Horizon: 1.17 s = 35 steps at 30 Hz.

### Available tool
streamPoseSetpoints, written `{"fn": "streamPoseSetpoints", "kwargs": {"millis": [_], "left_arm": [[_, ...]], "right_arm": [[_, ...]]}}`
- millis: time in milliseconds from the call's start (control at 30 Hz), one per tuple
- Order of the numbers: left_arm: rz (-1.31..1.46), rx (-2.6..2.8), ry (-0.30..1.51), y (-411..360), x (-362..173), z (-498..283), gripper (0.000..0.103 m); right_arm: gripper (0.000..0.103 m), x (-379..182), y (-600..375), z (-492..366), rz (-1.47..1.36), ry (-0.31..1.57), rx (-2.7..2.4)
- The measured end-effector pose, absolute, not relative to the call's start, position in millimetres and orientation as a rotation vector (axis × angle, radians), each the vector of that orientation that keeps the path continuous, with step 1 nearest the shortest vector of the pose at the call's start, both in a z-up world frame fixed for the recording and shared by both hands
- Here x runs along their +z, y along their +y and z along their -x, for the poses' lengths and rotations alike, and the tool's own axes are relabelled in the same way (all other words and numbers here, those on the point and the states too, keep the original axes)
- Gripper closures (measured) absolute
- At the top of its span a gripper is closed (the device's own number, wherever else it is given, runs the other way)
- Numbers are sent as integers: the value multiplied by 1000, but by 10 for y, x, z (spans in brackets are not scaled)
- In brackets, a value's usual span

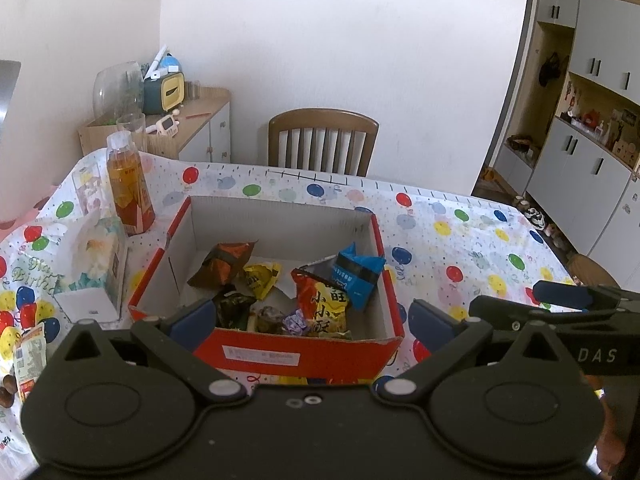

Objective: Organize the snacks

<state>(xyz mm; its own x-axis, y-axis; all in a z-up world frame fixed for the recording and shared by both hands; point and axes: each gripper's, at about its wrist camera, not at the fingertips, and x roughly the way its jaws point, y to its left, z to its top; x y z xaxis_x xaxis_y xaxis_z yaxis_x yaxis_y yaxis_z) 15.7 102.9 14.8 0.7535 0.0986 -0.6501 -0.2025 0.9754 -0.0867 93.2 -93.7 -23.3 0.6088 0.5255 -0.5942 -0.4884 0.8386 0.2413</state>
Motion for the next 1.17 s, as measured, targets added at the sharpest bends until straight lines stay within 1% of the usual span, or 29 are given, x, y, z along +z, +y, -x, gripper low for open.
{"fn": "streamPoseSetpoints", "kwargs": {"millis": [1167], "left_arm": [[170, 151, 708, 1002, 84, -196, 0]], "right_arm": [[0, -270, -942, -965, -56, 718, 578]]}}
